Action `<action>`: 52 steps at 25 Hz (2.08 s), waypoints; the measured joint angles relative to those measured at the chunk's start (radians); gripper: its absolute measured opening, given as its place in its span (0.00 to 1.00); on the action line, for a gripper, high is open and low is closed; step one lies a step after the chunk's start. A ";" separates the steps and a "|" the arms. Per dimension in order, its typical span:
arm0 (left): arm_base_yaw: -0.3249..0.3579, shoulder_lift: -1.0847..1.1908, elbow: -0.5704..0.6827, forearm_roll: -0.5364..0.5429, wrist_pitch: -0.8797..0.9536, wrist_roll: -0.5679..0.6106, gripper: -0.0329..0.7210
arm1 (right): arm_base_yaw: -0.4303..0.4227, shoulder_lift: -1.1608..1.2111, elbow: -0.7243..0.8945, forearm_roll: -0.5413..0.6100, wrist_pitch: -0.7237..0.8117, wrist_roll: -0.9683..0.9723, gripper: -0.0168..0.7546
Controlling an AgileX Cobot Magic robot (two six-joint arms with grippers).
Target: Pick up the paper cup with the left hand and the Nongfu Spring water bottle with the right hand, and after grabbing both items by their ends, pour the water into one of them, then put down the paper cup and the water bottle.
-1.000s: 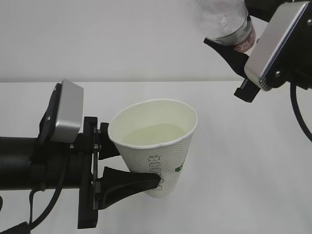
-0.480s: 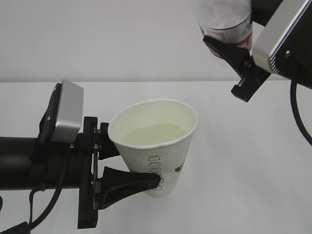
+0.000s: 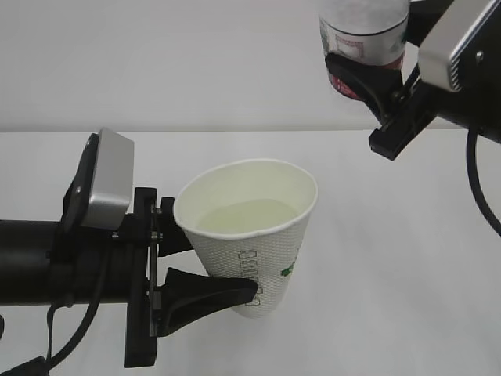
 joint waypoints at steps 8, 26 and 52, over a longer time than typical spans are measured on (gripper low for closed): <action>0.000 0.000 0.000 0.000 0.000 0.000 0.62 | 0.000 0.000 0.000 0.000 0.000 0.062 0.61; 0.000 0.000 0.000 0.000 0.002 0.000 0.62 | 0.000 0.000 0.000 0.113 0.087 0.121 0.61; 0.000 0.000 0.000 0.000 0.002 0.000 0.62 | 0.000 0.032 0.000 0.558 0.153 -0.156 0.61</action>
